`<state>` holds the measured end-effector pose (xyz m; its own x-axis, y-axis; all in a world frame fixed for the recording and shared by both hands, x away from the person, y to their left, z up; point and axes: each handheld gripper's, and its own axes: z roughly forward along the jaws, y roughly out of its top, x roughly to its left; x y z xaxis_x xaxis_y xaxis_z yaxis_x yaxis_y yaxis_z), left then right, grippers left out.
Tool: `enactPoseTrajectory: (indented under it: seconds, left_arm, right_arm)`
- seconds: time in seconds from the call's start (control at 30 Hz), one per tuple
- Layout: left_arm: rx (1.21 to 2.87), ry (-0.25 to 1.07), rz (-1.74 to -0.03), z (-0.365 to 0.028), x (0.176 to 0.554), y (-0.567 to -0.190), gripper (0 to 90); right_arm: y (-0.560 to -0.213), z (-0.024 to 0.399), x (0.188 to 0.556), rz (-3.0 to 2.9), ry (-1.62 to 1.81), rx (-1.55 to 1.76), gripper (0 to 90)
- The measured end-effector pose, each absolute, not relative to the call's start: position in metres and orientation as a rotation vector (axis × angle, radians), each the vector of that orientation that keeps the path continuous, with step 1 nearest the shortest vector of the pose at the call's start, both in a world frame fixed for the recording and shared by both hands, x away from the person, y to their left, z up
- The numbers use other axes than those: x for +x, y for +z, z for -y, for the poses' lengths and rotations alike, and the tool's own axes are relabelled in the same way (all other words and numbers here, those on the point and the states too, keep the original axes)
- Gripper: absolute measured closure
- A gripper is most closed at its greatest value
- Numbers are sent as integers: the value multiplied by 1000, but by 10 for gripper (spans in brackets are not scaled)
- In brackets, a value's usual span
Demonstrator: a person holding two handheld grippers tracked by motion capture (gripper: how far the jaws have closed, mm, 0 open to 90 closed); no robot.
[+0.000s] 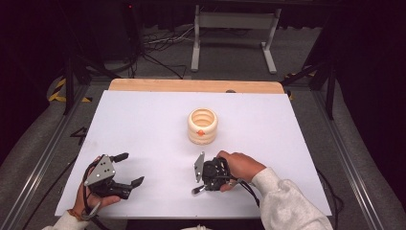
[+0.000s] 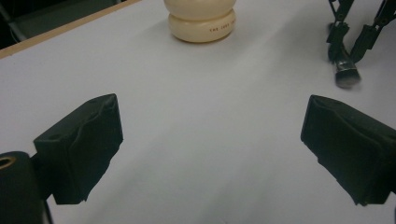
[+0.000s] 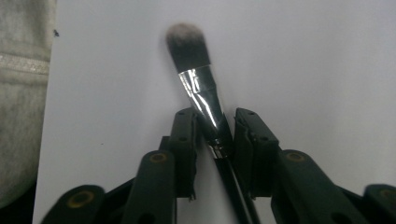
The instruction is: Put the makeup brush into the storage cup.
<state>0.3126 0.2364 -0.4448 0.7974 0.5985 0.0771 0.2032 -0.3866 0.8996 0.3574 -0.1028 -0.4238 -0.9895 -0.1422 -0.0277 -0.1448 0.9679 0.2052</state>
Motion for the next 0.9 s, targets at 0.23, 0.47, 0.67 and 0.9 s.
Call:
enactPoseTrajectory:
  seconds: [0.23,0.47,0.67,0.9]
  left_arm:
    - [1957,484,-607,-237,313,-445,68]
    - [1948,486,-613,-238,314,-445,69]
    - [1944,486,-619,-239,314,-445,69]
    - [1941,487,-619,-239,314,-445,69]
  right_arm:
    - [-423,114,350,-3022,425,-179,800]
    - [-414,127,349,-2939,602,-96,802]
    - [-399,143,349,-2818,810,27,803]
    - [-393,153,349,-2725,965,124,804]
